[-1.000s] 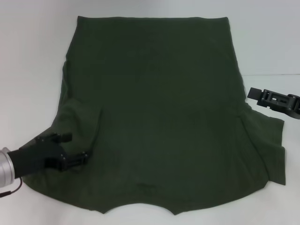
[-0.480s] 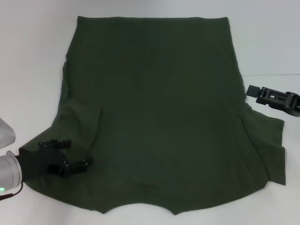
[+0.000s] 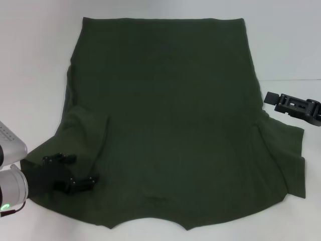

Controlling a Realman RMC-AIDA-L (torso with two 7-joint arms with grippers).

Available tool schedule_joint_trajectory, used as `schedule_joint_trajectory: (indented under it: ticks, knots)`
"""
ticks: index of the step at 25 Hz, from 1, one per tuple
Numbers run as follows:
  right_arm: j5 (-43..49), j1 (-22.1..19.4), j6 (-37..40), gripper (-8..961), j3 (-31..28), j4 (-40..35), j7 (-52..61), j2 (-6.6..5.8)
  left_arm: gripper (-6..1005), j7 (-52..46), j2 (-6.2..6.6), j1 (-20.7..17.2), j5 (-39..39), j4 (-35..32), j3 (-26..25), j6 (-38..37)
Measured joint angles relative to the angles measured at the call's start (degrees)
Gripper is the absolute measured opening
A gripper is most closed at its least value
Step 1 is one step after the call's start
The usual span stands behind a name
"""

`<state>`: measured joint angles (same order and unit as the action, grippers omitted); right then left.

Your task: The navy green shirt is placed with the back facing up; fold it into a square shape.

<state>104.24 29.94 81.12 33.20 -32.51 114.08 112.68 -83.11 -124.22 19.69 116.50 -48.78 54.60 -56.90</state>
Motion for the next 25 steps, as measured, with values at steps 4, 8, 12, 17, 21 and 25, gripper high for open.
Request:
schedule_joint_trajectory:
  ticks: [4,8,12,17,21,25]
  knots:
    - [0.0,-0.06,-0.07,902,0.01,0.0,0.0,0.08,877,0.01,0.0,-0.06,0.04,0.17,0.74,1.3]
    - [0.0,-0.06,-0.09,902,-0.03,0.0,0.0,0.1,877,-0.02,0.03,-0.09,0.05,0.55,0.91,1.96]
    - [0.0,-0.06,-0.09,902,0.01,0.0,0.0,0.09,878,-0.18,0.04,-0.09,0.05,0.6,0.94,2.33]
    - [0.0,-0.06,-0.09,902,-0.06,0.0,-0.02,0.08,868,-0.43,0.04,-0.09,0.05,0.6,0.95,2.9]
    - [0.0,-0.06,-0.09,901,-0.07,0.0,-0.29,0.11,698,-0.46,0.04,-0.09,0.05,0.65,0.94,3.46]
    - [0.0,-0.12,-0.09,901,-0.13,-0.01,-0.33,0.15,596,-0.47,0.04,-0.09,0.04,0.66,0.94,3.56]
